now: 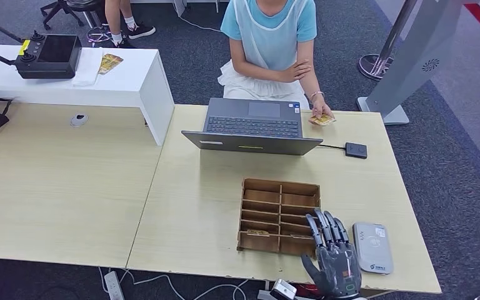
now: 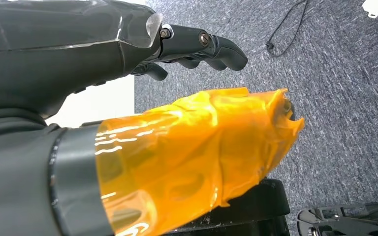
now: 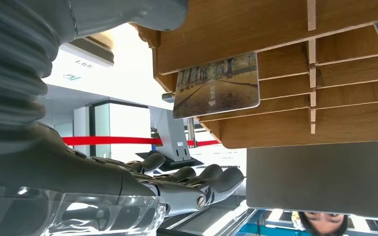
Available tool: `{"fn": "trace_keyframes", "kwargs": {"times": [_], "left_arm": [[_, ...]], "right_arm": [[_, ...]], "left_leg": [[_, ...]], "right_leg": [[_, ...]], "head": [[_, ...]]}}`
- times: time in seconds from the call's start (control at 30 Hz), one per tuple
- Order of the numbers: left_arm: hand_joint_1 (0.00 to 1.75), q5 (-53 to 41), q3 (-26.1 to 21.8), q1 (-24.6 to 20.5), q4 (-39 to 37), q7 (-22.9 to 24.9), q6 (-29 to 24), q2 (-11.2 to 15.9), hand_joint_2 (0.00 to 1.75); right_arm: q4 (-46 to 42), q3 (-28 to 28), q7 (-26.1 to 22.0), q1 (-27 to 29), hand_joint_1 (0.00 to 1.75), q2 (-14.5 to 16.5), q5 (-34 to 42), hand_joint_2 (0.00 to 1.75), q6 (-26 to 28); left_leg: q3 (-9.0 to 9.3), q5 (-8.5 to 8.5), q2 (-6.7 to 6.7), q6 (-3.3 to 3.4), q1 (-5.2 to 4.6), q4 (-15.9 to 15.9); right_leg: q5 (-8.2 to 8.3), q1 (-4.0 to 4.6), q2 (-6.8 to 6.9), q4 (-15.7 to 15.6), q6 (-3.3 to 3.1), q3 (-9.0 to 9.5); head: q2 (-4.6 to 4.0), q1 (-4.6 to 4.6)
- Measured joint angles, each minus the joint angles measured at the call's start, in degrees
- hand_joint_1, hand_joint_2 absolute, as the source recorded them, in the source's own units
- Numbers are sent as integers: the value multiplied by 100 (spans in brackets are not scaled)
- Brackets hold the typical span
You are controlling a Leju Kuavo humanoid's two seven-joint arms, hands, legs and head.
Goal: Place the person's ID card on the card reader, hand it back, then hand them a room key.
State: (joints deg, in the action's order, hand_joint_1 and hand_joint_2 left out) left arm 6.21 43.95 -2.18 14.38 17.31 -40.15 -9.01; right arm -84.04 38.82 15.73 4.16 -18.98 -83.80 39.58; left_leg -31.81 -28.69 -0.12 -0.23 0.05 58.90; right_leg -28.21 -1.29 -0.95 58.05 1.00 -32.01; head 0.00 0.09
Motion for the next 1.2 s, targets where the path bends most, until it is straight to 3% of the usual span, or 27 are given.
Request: {"fn": "trace_keyframes", "kwargs": {"times": [0.13, 0.5, 1.2], "left_arm": [[0, 0, -1, 0, 0, -1, 0, 0, 0], [0, 0, -1, -1, 0, -32, 0, 0, 0], [0, -1, 0, -2, 0, -35, 0, 0, 0]], "right_arm": [[0, -30, -14, 2, 44, 9, 0, 175, 0], [2, -70, -14, 19, 37, 12, 0, 175, 0], [20, -72, -14, 25, 61, 12, 0, 175, 0]], "left_leg": [[0, 0, 0, 0, 0, 0], [0, 0, 0, 0, 0, 0], [0, 0, 0, 0, 0, 0]], "right_leg": [[0, 0, 0, 0, 0, 0], [0, 0, 0, 0, 0, 0], [0, 0, 0, 0, 0, 0]], "head": [[0, 0], [0, 0], [0, 0]]}}
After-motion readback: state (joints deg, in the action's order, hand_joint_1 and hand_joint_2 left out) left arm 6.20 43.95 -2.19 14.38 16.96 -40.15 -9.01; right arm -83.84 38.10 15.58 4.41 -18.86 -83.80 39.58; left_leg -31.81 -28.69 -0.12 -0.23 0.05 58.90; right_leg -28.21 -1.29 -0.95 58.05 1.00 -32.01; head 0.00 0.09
